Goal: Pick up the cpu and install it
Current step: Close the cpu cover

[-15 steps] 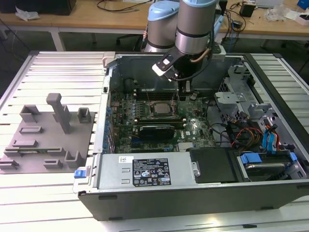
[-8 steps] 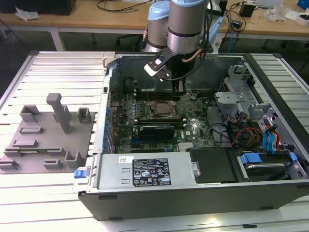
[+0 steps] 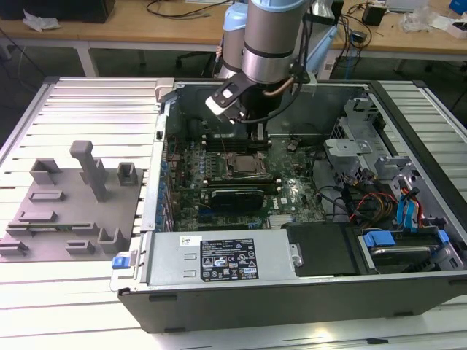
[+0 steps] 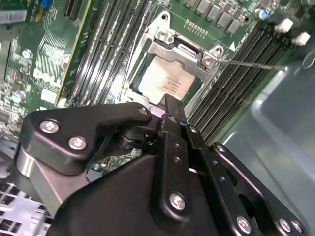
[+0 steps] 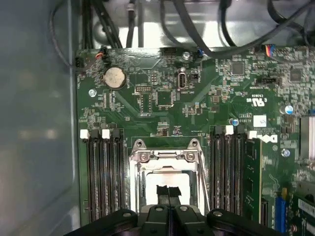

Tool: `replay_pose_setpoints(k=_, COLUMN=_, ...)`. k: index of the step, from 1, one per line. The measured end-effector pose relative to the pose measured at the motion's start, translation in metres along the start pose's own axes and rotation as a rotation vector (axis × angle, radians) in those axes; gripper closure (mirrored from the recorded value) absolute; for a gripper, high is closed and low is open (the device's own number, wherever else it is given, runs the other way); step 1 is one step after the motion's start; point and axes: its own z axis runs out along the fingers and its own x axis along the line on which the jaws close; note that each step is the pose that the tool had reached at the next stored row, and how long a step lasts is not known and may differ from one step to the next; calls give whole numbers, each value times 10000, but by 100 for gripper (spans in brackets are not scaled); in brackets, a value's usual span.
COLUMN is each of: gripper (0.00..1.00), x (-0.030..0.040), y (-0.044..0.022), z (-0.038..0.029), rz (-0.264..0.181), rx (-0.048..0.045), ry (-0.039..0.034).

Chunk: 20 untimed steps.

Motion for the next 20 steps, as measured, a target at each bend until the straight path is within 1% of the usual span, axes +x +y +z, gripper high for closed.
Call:
replay_pose_setpoints(k=3, gripper=89, x=0, y=0, z=0, rz=-593, rx=6, ry=-11)
replay_pose_setpoints(k=5, gripper=89, x=0, y=0, z=1, rz=-1323, rx=15, ry=-24)
replay_pose_setpoints(k=6, gripper=89, x=0, y=0, z=1, rz=-1552, rx=17, ry=-28)
replay_pose_setpoints(k=8, gripper=89, x=0, y=0, z=1, rz=-1978, rx=23, ry=-36)
replay_pose_setpoints(k=17, gripper=89, x=0, y=0, z=1, rz=-3639, rx=41, ry=-68)
replay_pose_setpoints(k=18, gripper=89, x=0, y=0, z=0, rz=-3988, rx=45, ry=-74)
replay_pose_setpoints(k=20, gripper=89, x=0, y=0, z=1, rz=-4467, rx=51, ry=-83)
